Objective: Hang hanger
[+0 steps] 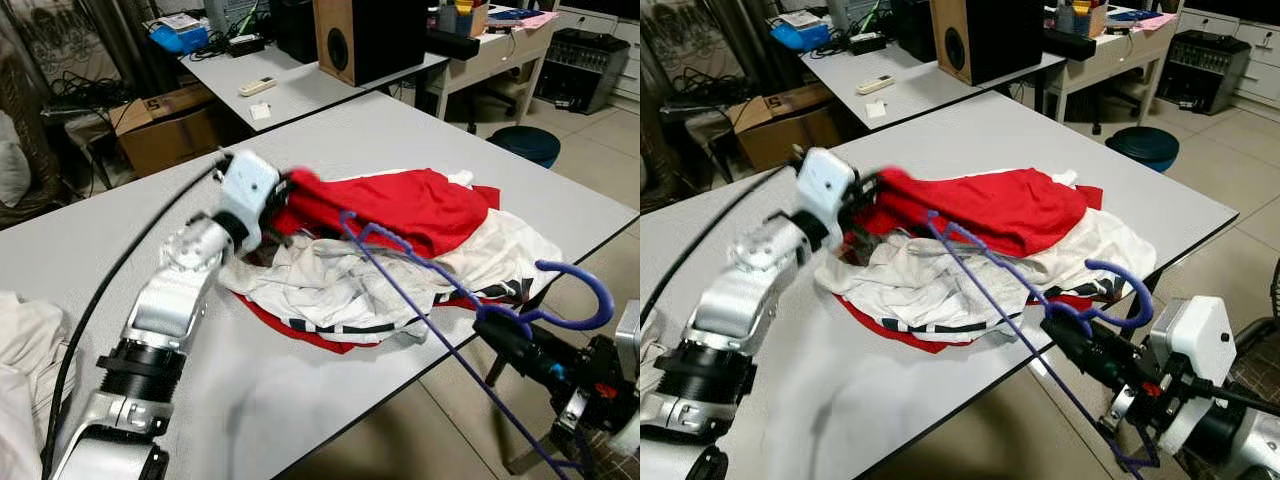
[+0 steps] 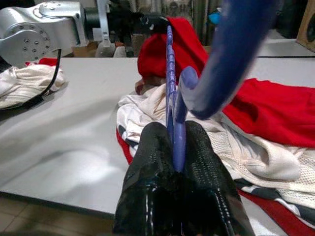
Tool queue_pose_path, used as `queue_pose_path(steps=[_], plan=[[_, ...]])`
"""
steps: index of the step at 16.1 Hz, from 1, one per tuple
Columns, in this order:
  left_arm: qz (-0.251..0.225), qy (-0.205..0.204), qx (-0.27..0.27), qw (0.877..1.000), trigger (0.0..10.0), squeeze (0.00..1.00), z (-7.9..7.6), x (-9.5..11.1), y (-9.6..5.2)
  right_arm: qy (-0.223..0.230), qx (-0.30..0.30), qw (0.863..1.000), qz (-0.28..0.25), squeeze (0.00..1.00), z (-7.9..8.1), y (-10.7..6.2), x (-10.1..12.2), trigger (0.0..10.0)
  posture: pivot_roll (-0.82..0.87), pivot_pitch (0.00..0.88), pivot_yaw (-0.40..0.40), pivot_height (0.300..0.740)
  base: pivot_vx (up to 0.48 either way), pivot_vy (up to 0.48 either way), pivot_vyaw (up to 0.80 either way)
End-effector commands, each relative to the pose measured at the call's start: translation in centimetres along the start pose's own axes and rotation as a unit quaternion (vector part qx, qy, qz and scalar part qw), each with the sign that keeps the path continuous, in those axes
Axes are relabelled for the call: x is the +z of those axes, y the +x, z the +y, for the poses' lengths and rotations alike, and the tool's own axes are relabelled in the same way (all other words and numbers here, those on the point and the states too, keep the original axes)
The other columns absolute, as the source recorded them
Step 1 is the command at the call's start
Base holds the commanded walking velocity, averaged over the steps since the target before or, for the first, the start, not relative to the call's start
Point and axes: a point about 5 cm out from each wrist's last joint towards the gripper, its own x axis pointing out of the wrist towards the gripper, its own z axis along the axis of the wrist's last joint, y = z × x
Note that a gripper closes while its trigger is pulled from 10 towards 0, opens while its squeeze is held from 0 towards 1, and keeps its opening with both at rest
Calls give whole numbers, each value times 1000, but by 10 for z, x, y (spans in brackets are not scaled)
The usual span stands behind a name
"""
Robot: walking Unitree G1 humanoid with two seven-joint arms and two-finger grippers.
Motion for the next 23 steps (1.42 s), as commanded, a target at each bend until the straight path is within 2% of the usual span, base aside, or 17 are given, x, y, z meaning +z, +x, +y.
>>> queue_pose_path(steps=[1,7,13,19,23], plan=[[-22,10,2,1000,0,0,5,9,-2,9,-7,1000,-10,0,-2,5,0,10000,-145,0,149,740,0,0,0],[-42,24,-26,998,0,0,-5,12,-6,54,-26,998,-22,0,-18,19,-8,10000,-131,0,136,740,0,0,0],[-43,21,-39,998,0,0,-17,15,0,41,24,999,-11,0,-16,38,-10,10000,-115,0,123,740,0,0,0],[-52,23,-51,997,0,0,-22,21,0,24,-8,1000,4,0,-30,53,-13,10000,-105,0,113,740,0,0,0],[-52,22,-50,997,0,0,-25,23,2,-5,1,1000,25,0,-34,61,-16,10000,-97,0,104,740,0,0,0]])
